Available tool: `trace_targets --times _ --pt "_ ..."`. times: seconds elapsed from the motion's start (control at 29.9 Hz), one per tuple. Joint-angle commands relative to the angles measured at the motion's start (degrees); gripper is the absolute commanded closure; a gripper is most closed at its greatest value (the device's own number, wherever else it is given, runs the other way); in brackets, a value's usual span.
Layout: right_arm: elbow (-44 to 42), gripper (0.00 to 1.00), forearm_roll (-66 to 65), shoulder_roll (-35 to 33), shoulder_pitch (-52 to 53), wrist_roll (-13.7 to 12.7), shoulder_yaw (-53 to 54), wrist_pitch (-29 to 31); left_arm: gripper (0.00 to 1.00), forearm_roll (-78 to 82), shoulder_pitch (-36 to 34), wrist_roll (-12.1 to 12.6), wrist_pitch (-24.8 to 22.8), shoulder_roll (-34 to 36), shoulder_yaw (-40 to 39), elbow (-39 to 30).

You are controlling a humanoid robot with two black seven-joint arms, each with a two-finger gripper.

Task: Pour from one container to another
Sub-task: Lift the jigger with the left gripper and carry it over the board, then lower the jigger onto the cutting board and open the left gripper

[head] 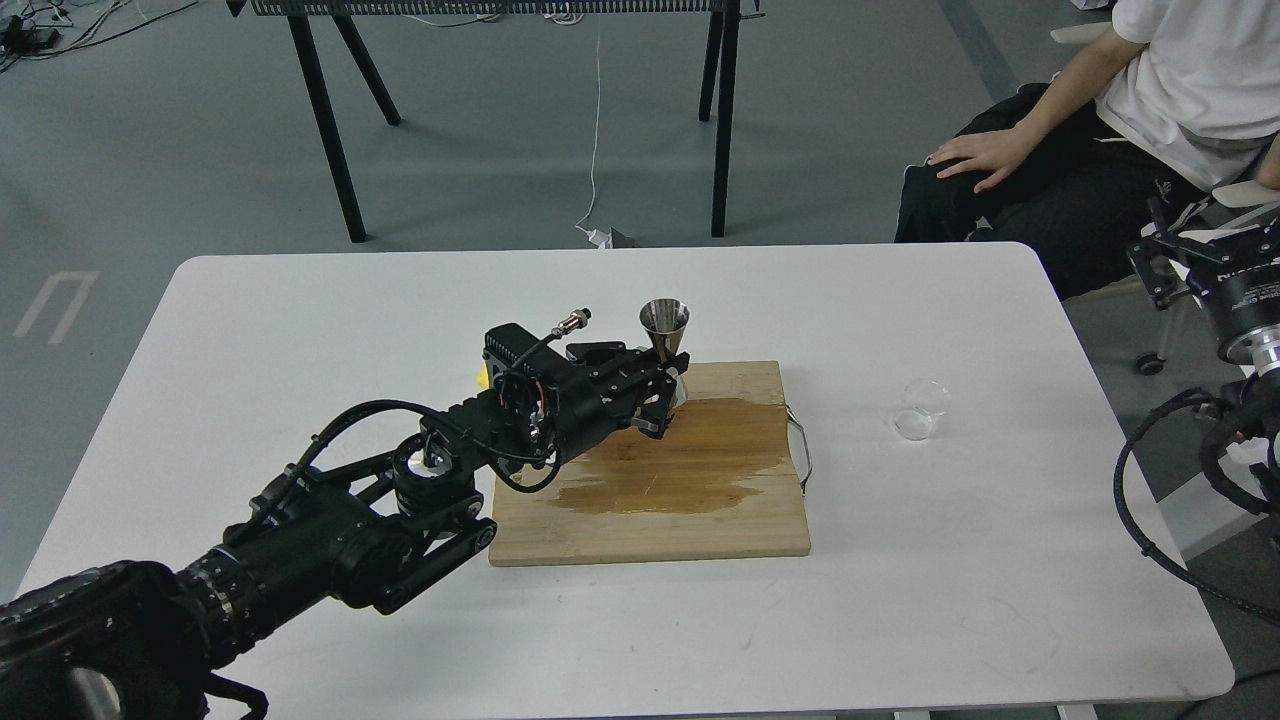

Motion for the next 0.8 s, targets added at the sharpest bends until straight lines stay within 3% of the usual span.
trace_targets --times 0.0,0.77 --pt "-0.1 0.00 0.0 -0.3 0.2 0.0 -0.1 0.0 0.93 0.0 1.2 0.3 0.0 -0.2 0.0 0.2" --pt "0.0 0.00 0.0 -0.3 0.0 -0.1 -0.8 0.0 0.88 0.0 2.6 0.7 -0.1 -0.7 0.0 4.7"
